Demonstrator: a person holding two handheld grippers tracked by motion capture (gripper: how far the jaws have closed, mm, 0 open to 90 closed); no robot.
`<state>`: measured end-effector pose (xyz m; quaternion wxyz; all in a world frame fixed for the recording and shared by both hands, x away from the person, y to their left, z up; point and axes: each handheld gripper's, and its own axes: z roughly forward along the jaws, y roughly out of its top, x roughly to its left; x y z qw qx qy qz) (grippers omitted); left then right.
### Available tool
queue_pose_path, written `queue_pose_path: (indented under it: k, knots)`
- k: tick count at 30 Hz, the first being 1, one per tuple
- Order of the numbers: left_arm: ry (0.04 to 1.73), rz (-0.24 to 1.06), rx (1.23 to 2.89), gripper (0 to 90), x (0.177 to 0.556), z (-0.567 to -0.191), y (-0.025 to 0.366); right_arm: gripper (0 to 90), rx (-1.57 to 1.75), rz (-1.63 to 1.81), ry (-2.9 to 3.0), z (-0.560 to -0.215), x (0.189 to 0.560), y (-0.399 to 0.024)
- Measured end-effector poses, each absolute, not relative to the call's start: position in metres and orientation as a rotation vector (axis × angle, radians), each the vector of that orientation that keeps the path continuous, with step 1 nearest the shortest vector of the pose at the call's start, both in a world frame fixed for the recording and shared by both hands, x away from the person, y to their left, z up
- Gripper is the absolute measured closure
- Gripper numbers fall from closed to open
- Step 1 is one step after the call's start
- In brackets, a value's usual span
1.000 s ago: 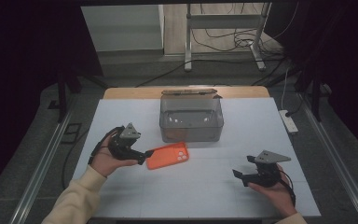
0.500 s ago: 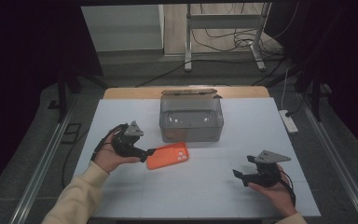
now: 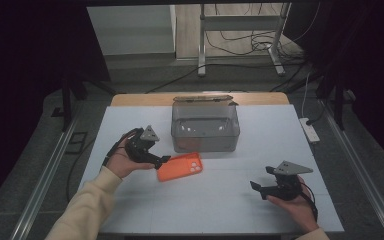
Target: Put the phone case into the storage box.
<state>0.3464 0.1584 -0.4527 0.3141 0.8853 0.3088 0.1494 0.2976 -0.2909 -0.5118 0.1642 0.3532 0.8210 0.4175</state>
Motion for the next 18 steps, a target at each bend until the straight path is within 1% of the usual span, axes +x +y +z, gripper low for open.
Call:
queue_pose_path:
  k: [18]
  knots:
    - [0.806,0.384,2.391,15.7,0.363,-0.458,0.153,16.6,1.007,1.198,2.323,-0.51,0.298,-0.293]
